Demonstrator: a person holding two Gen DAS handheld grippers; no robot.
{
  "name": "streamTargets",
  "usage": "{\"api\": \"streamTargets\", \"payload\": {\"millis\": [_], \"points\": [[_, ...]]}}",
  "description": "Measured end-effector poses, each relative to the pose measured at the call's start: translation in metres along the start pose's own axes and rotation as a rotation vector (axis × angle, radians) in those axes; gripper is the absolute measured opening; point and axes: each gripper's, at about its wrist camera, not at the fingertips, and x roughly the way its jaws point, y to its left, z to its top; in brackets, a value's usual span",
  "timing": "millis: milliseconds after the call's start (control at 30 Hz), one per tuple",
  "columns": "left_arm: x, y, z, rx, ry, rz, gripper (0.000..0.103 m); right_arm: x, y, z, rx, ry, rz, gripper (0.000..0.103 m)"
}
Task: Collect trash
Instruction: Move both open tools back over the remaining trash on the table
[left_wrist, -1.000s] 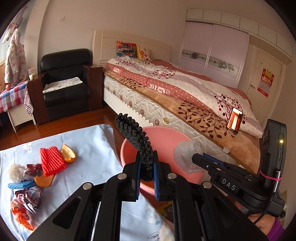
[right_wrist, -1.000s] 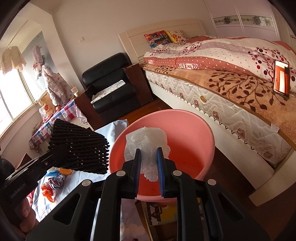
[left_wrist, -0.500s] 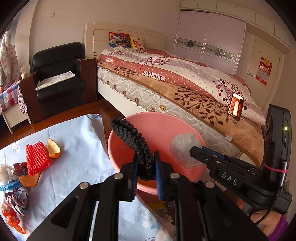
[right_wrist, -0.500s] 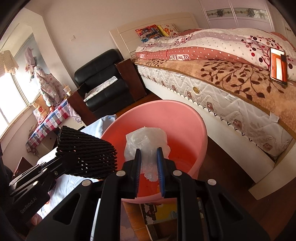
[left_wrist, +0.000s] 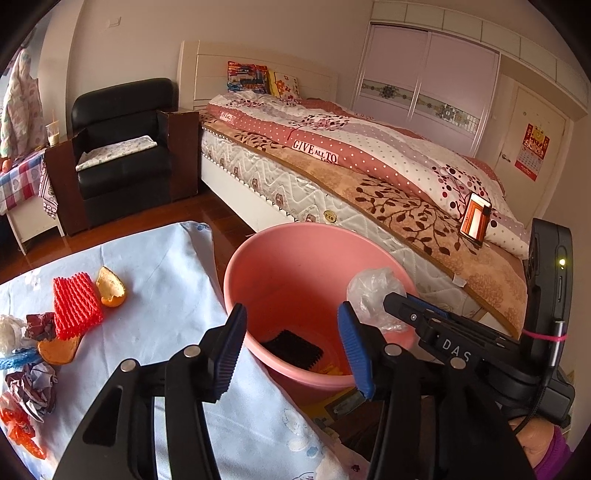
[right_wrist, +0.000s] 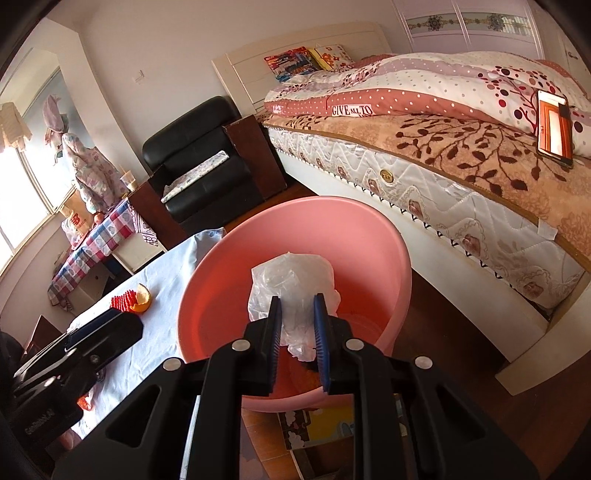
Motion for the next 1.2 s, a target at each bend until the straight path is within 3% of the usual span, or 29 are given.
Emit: {"api": "streamTargets", "payload": {"millis": [200,667,867,1200], "points": [[-0.009,0.004,-0.001,-0.008,-0.012,0.002,0.051,0.001,-0.002,0.000,0.023,0.008,0.010,0.034],[-0.042,0.024,-0.006,-0.056,-0.054,0.046,0.051,-0.018,0.033,-0.009,-0.065,-0.014,0.029,0.035],[-0.065,0.040,-0.011,-0.081,-0.077,0.095,0.051,-0.027,0.056,-0.016,-0.107,-0.015,0.067,0.035],[-0.113,0.089,-0.029,-0.152,-0.138,0.247,0.051,-0.036,0.096,-0.032,-0.182,-0.011,0.121,0.035]]}}
